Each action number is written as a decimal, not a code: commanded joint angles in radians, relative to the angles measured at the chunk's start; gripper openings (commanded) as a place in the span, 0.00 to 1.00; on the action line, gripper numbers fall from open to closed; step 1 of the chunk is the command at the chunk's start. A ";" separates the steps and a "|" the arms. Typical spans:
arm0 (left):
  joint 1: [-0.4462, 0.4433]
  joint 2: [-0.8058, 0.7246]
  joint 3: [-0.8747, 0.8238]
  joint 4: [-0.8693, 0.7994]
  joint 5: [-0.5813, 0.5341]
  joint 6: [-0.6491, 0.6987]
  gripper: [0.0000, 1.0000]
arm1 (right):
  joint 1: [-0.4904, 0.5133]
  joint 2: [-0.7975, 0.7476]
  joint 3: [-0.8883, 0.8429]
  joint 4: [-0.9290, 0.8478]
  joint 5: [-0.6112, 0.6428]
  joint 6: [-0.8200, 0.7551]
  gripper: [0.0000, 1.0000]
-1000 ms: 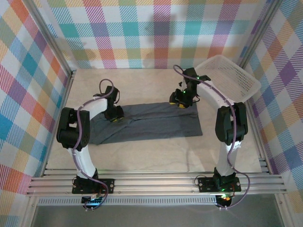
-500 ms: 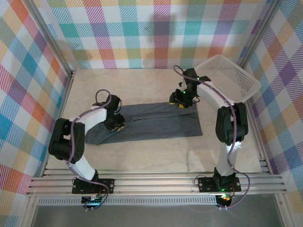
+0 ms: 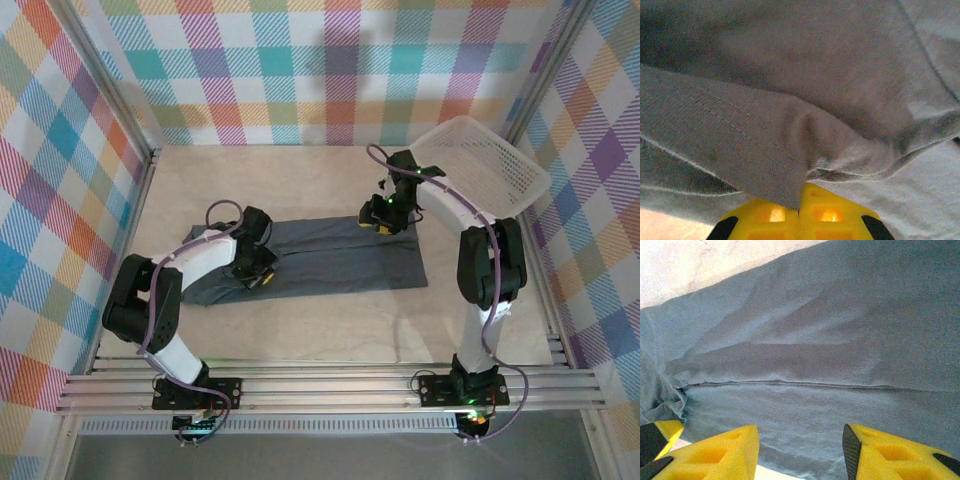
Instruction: Fold and stack the t-shirts
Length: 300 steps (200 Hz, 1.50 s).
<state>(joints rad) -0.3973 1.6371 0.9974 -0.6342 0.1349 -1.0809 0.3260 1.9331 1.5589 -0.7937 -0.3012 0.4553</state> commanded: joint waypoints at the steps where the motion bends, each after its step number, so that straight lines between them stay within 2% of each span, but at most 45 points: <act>1: -0.018 0.021 0.018 -0.074 0.043 -0.082 0.00 | -0.005 -0.038 -0.022 0.009 -0.022 -0.011 0.48; 66: -0.043 0.037 0.022 -0.040 0.090 -0.253 0.00 | -0.004 -0.037 -0.045 0.020 -0.030 -0.006 0.48; 102: -0.058 0.026 -0.023 0.064 0.147 -0.346 0.02 | -0.004 -0.037 -0.051 0.020 -0.029 -0.006 0.48; 112: -0.059 0.026 -0.015 0.052 0.157 -0.334 0.07 | -0.005 -0.037 -0.051 0.019 -0.029 -0.006 0.48; 132: -0.059 0.009 0.013 -0.024 0.174 -0.297 0.29 | -0.004 -0.034 -0.051 0.022 -0.031 -0.006 0.48; 141: -0.057 -0.011 0.014 -0.052 0.180 -0.288 0.32 | -0.004 -0.033 -0.050 0.020 -0.030 -0.007 0.48; 174: -0.015 -0.123 0.040 -0.221 0.088 -0.189 0.31 | -0.002 -0.024 -0.040 0.020 -0.036 -0.011 0.48; 196: 0.076 -0.173 0.049 -0.405 -0.009 -0.085 0.27 | 0.007 -0.018 -0.040 0.022 -0.048 -0.012 0.47; 207: 0.128 -0.196 0.030 -0.446 -0.041 -0.041 0.25 | 0.012 -0.012 -0.040 0.022 -0.062 -0.012 0.48; 230: 0.233 -0.223 -0.056 -0.374 -0.001 -0.002 0.24 | 0.031 0.010 -0.022 0.022 -0.092 -0.013 0.46; 250: 0.253 -0.241 -0.098 -0.215 0.056 -0.012 0.24 | 0.059 0.023 -0.003 0.017 -0.099 -0.014 0.46; 267: 0.233 -0.237 -0.094 -0.140 0.064 -0.025 0.24 | 0.077 0.029 -0.001 0.015 -0.102 -0.009 0.45; 300: 0.113 -0.126 -0.041 -0.046 0.073 -0.024 0.20 | 0.088 0.024 -0.013 0.019 -0.104 -0.004 0.45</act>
<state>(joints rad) -0.2077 1.4357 0.9077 -0.7807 0.1833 -1.1275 0.4072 1.9476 1.5307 -0.7776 -0.3801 0.4557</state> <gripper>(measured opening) 0.215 0.449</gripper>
